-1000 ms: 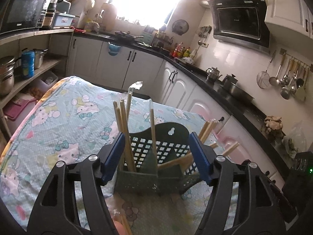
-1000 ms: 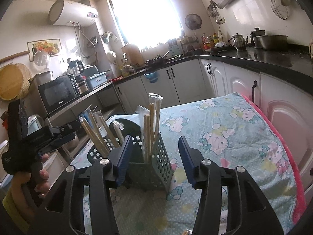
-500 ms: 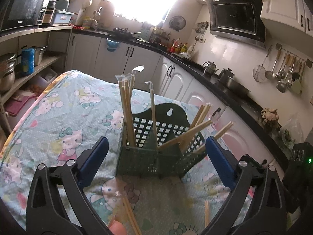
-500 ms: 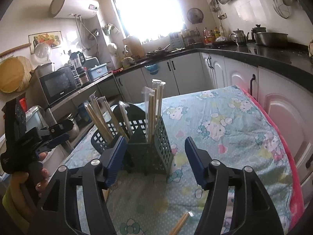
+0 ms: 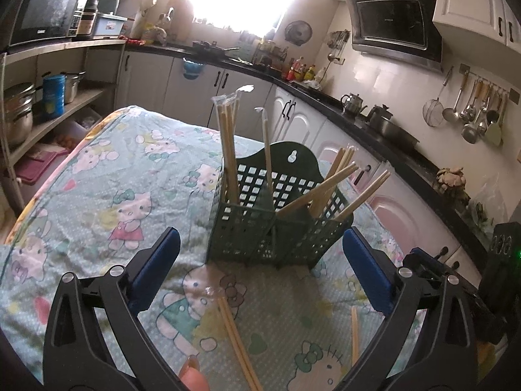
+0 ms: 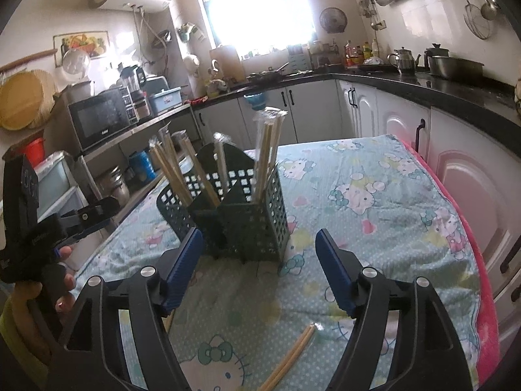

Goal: Organize utensils
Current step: 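Withdraw both tools from the caddy back to the last chopsticks, then close the left tool on a chopstick while the right tool grasps another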

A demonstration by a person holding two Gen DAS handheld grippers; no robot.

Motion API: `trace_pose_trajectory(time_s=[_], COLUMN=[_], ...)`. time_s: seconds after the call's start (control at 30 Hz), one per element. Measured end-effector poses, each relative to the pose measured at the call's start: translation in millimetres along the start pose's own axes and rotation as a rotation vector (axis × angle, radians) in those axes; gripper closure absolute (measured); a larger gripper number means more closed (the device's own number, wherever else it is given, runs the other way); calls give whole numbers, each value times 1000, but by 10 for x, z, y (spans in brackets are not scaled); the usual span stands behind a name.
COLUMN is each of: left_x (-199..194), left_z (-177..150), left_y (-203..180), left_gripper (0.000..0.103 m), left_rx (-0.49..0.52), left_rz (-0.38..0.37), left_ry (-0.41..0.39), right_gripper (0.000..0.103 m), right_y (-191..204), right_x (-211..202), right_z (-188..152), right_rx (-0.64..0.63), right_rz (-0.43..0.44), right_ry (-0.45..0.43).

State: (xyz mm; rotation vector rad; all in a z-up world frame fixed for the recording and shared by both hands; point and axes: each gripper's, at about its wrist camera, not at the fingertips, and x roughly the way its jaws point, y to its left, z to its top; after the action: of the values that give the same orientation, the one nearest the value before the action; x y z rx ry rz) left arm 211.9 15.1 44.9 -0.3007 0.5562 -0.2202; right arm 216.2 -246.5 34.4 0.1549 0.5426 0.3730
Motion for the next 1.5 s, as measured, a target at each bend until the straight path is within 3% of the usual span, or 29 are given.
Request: trace_pose_trajectory(time_s=[0.4,0.8,0.87,1.03,1.13,1.2,1.3,1.5], left_x=[-5,317,389,577,689,742,785,930], left_z=[-214,-600,-668,-804,-854,-859,-834,-764], left_y=[87,137,135,143,177,193,197,162], left_gripper=[12,12,16,43,54,55,55,59], left_rx=[3,25,27,12,-14,-19,-23,-8], left_rz=[42,76,75,54,40,47,51,104], left_ry=[54,215,245,325,371,381,385,400], right_gripper=[32,32,32,32,32,33,43,66], right_y=[100,24,-23,-133,-182,-217,-292,-272], right_x=[26,196,240,319,401,483,628,767], right_z=[-219,-535,-594,-700,-746,-774,-824,-766], right_rx=[-40,-44,-35,-3,12,26,72,50], right_rz=[11,-26,-45,-76,-85,-92,-100,-146], right_ry=[70,196,227,289,335,371,427,435])
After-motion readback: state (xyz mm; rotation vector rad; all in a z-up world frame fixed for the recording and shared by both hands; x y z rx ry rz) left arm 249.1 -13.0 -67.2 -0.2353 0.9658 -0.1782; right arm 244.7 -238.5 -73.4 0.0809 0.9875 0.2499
